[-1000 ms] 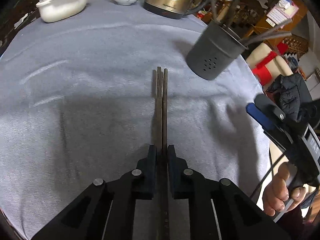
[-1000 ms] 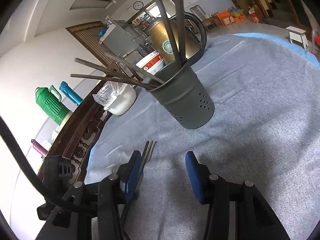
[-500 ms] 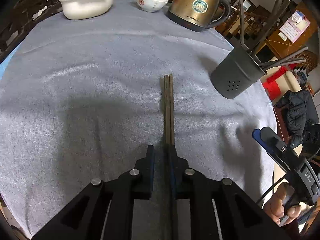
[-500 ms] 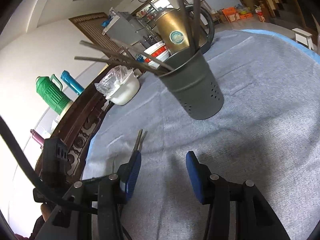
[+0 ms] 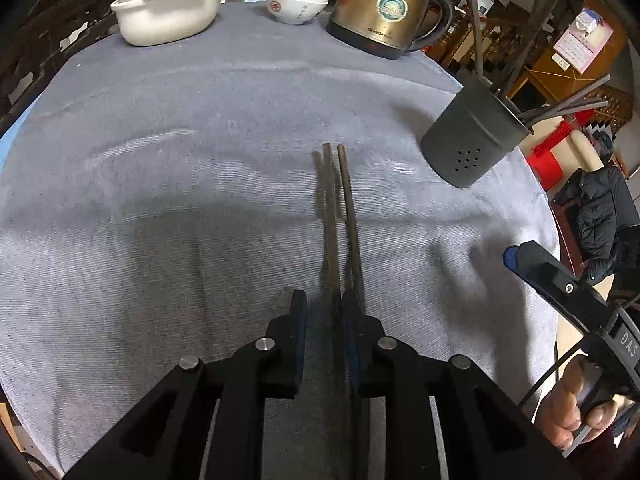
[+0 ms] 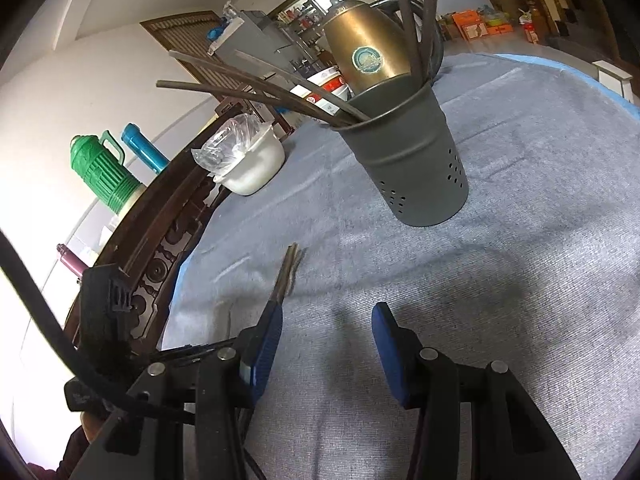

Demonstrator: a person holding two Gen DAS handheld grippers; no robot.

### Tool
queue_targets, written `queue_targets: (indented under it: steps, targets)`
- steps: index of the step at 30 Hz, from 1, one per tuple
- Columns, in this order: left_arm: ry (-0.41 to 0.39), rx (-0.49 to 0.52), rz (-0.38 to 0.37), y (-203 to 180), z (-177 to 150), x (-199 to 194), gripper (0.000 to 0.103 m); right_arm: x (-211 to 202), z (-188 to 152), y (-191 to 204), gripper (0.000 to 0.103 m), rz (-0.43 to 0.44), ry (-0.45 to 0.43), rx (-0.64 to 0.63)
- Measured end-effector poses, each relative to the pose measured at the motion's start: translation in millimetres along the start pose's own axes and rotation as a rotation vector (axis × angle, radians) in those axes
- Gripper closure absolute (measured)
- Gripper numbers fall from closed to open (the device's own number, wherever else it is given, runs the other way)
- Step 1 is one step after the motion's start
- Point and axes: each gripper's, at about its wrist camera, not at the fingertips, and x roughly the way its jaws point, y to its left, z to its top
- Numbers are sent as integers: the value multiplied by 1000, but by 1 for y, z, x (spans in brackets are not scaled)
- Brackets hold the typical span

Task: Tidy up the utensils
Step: 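Lift the pinched chopsticks off the cloth with both tools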

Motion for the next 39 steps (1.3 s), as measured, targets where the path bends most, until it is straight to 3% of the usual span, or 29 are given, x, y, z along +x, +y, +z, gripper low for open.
queue_targets:
  steps: [5, 11, 16, 19, 24, 25, 29, 33, 39]
  targets:
    - [4, 18, 51, -1, -7, -4, 84, 3, 1, 1, 53, -10, 8, -2]
    - [-4, -41, 91, 21, 0, -13, 85, 24, 13, 28, 54, -25, 65, -90]
    - [-35, -66, 60, 38, 4, -30, 85, 60, 19, 62, 55, -66, 119, -182]
    - [-53, -88, 42, 47, 12, -37, 85, 83, 23, 71, 62, -99, 162, -176]
    - [-51, -104, 26, 54, 37, -44, 85, 119, 29, 75, 65, -183, 218, -140]
    - [-43, -112, 16, 55, 42, -43, 85, 127, 30, 75, 67, -197, 234, -132]
    - [-3, -131, 7, 58, 60, -33, 84, 141, 31, 76, 94, -246, 254, -146]
    - [43, -151, -17, 55, 76, -21, 84, 120, 32, 71, 97, -183, 195, -130]
    - [100, -148, 18, 41, 96, 3, 84, 67, 32, 66, 97, -60, 89, -121]
